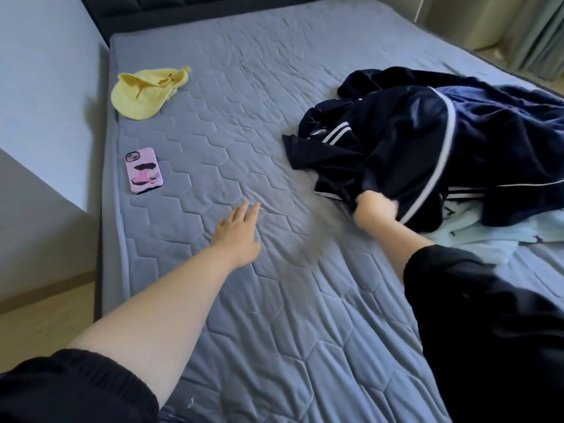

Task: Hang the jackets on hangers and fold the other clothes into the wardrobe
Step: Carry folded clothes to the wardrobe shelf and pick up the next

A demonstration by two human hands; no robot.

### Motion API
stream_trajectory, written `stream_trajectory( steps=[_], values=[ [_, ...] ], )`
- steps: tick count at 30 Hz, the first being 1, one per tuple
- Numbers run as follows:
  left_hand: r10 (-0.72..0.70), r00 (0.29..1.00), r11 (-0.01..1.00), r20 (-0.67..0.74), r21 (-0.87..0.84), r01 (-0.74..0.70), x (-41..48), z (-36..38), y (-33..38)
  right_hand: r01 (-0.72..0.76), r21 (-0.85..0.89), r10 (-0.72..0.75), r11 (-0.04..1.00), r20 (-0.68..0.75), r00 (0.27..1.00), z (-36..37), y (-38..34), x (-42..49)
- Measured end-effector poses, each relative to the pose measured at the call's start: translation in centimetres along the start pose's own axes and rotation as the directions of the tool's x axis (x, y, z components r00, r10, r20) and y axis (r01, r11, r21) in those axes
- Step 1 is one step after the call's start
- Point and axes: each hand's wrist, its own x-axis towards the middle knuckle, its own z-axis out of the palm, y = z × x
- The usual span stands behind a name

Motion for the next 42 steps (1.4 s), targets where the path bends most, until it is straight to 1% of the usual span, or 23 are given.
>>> stream_trajectory(
  steps=[2, 4, 5, 7, 10, 12, 14, 16, 18, 19, 21, 22, 24, 26, 28, 30, 31, 33, 34, 35, 37, 39, 42],
  values=[
    [0.039, 0.999, 0.979, 0.013, -0.202, -0.035, -0.1, 0.2, 0.7, 0.213, 0.408, -0.271, 0.888, 0.089, 0.958, -0.5, -4.9, -2.2],
    [0.077, 0.991, 0.819, -0.113, -0.56, -0.127, -0.3, -0.1, 1.0, 0.423, 0.594, -0.563, 0.684, 0.061, 0.824, -2.1, -10.3, -6.0],
    [0.011, 0.989, 0.698, -0.144, -0.707, -0.111, -0.7, -0.7, 0.8, 0.467, 0.64, -0.631, 0.61, 0.035, 0.775, -2.8, -12.6, -7.6],
    [-0.161, 0.982, 0.526, -0.1, -0.85, -0.001, -1.2, -1.7, -1.0, 0.475, 0.707, -0.636, 0.524, -0.046, 0.77, -3.2, -15.4, -8.6],
    [-0.377, 0.926, 0.474, -0.025, -0.864, 0.17, -1.6, -1.2, -6.0, 0.396, 0.718, -0.449, 0.573, -0.13, 0.884, -2.6, -16.2, -7.2],
    [-0.467, 0.884, 0.394, -0.001, -0.895, 0.207, -2.5, -0.9, -8.4, 0.362, 0.602, -0.405, 0.712, -0.069, 0.912, -1.3, -15.6, -5.8],
    [-0.503, 0.862, 0.304, 0.059, -0.922, 0.241, -3.3, -0.3, -10.4, 0.418, 0.247, -0.441, 0.874, 0.047, 0.896, 0.5, -15.0, -4.8],
    [-0.491, 0.862, 0.227, 0.127, -0.936, 0.267, -4.1, 0.2, -11.7, 0.47, -0.119, -0.455, 0.875, 0.134, 0.88, 2.7, -14.6, -4.0],
    [-0.459, 0.876, 0.224, 0.146, -0.935, 0.273, -4.7, 0.6, -12.7, 0.423, -0.274, -0.406, 0.864, 0.119, 0.906, 4.2, -14.8, -3.5],
    [-0.453, 0.881, 0.243, 0.135, -0.932, 0.268, -5.0, 0.8, -13.0, 0.355, -0.224, -0.341, 0.908, 0.1, 0.935, 4.4, -15.2, -3.4],
    [-0.485, 0.871, 0.33, 0.085, -0.904, 0.272, -5.5, 0.9, -13.7, 0.142, 0.156, -0.159, 0.977, 0.108, 0.981, 3.9, -17.4, -4.1],
    [-0.514, 0.856, 0.389, 0.05, -0.876, 0.284, -5.5, 1.0, -14.3, 0.038, 0.384, -0.107, 0.923, 0.161, 0.981, 3.8, -19.2, -4.5],
    [-0.559, 0.829, 0.413, 0.02, -0.86, 0.3, -5.7, 1.4, -15.9, -0.159, 0.737, -0.141, 0.657, 0.327, 0.934, 2.9, -23.8, -6.3],
    [-0.57, 0.816, 0.205, 0.101, -0.943, 0.26, -6.5, 1.9, -17.6, -0.385, 0.877, -0.273, 0.287, 0.46, 0.845, 2.1, -28.5, -8.7],
    [-0.562, 0.802, -0.115, 0.204, -0.979, 0.168, -7.9, 2.1, -19.0, -0.511, 0.852, -0.481, 0.115, 0.498, 0.721, 1.3, -31.5, -10.8],
    [-0.521, 0.819, -0.324, 0.241, -0.943, 0.071, -9.4, 2.7, -20.4, -0.484, 0.849, -0.678, 0.212, 0.484, 0.553, 0.8, -32.9, -12.6],
    [-0.51, 0.821, -0.388, 0.255, -0.921, 0.044, -10.0, 3.1, -21.1, -0.368, 0.877, -0.725, 0.309, 0.468, 0.506, 0.8, -33.2, -13.1],
    [-0.517, 0.796, -0.465, 0.315, -0.884, 0.048, -10.4, 4.0, -22.3, 0.219, 0.788, -0.708, 0.575, 0.345, 0.616, 1.8, -33.4, -12.8],
    [-0.527, 0.781, -0.479, 0.337, -0.876, 0.055, -10.4, 4.2, -22.5, 0.466, 0.585, -0.688, 0.664, 0.233, 0.688, 2.7, -33.2, -12.0],
    [-0.549, 0.761, -0.474, 0.345, -0.879, 0.056, -10.3, 4.2, -22.5, 0.571, 0.364, -0.66, 0.736, 0.193, 0.726, 3.5, -32.7, -11.2],
    [-0.591, 0.739, -0.41, 0.324, -0.909, 0.07, -10.1, 4.0, -22.0, 0.603, 0.035, -0.592, 0.797, 0.242, 0.769, 5.0, -30.9, -9.4],
    [-0.589, 0.752, -0.347, 0.295, -0.933, 0.094, -10.1, 3.7, -21.3, 0.635, -0.221, -0.557, 0.741, 0.326, 0.764, 6.4, -28.9, -8.1],
    [-0.564, 0.783, -0.288, 0.263, -0.951, 0.111, -9.9, 3.7, -21.0, 0.603, -0.353, -0.525, 0.715, 0.299, 0.797, 8.3, -27.4, -7.2]
  ],
)
